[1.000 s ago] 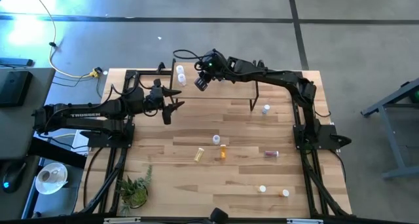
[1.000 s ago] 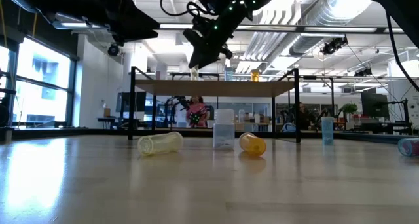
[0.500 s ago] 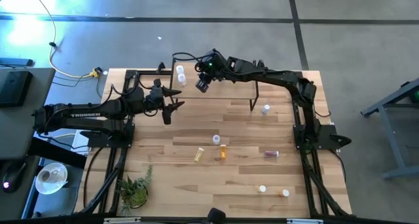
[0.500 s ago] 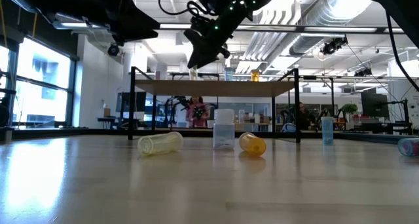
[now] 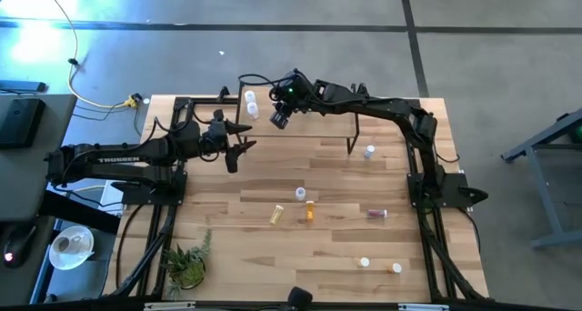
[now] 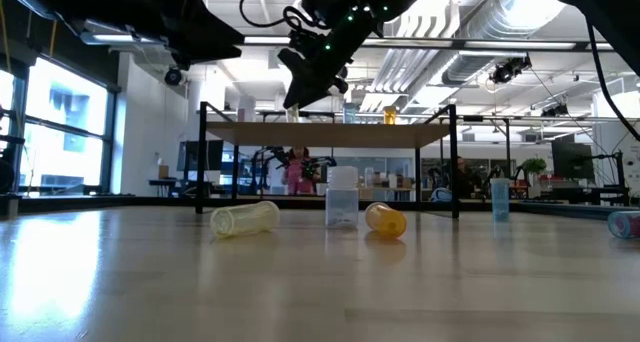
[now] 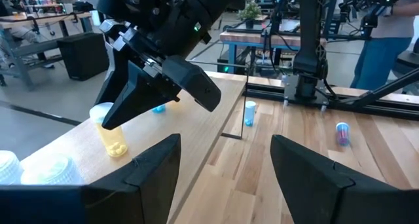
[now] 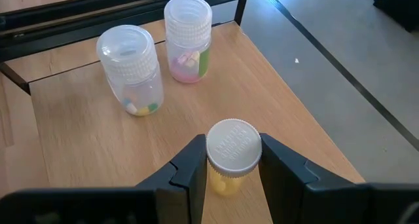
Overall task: Pick and place medicine bottles onto shelf by color
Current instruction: Put the top right yellow pill bottle on the shelf
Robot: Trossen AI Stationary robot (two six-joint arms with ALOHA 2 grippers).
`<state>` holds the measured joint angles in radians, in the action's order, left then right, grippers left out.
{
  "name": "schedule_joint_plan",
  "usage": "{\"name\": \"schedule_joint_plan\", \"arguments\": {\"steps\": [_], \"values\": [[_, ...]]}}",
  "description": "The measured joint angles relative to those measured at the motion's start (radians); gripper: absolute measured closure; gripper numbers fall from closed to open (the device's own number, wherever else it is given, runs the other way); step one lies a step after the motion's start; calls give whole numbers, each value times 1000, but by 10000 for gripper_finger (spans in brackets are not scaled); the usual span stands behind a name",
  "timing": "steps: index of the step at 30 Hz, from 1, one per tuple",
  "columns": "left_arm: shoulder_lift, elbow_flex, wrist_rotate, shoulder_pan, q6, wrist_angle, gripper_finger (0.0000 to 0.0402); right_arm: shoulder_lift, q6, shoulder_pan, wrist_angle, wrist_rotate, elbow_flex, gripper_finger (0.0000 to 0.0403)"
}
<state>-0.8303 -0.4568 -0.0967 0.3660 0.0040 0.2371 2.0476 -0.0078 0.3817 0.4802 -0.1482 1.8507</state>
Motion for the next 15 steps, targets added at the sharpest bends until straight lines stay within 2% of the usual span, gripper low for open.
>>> {"name": "schedule_joint_plan", "arguments": {"steps": [15], "values": [[0,0,0,0,0,0,174,2,8,-3,22,-9,0,274]]}}
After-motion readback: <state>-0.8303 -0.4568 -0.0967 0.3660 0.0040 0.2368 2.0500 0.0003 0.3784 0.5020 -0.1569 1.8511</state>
